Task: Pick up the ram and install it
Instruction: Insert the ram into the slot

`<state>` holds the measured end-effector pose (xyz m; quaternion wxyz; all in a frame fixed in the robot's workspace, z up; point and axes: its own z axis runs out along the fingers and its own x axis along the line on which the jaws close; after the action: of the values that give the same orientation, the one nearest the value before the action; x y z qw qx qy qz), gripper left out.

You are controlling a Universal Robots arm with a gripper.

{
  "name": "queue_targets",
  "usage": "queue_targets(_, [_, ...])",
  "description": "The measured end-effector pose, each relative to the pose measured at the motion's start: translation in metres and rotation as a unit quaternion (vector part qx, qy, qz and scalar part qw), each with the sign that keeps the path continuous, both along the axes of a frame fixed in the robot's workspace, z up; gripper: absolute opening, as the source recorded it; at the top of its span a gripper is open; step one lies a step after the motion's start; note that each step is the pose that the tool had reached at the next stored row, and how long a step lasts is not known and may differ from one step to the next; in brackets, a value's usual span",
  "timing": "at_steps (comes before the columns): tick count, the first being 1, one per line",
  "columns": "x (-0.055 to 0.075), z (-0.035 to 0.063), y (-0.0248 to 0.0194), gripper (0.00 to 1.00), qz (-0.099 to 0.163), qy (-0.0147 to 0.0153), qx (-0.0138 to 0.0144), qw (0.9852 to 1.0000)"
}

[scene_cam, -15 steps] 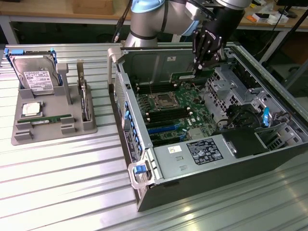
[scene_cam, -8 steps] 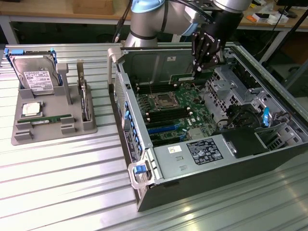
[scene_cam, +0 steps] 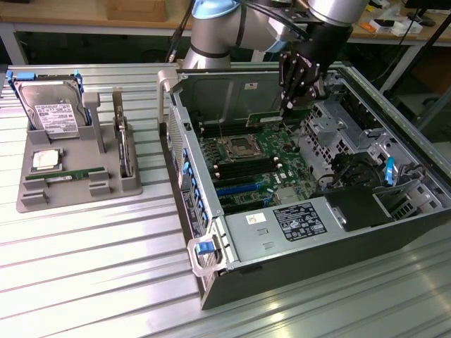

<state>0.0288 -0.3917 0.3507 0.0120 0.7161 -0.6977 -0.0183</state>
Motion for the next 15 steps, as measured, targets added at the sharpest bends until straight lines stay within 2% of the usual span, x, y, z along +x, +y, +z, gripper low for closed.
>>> queue_targets(15, [0.0, -0.0172, 0.0, 0.12, 0.0, 0.0, 0.0, 1.0])
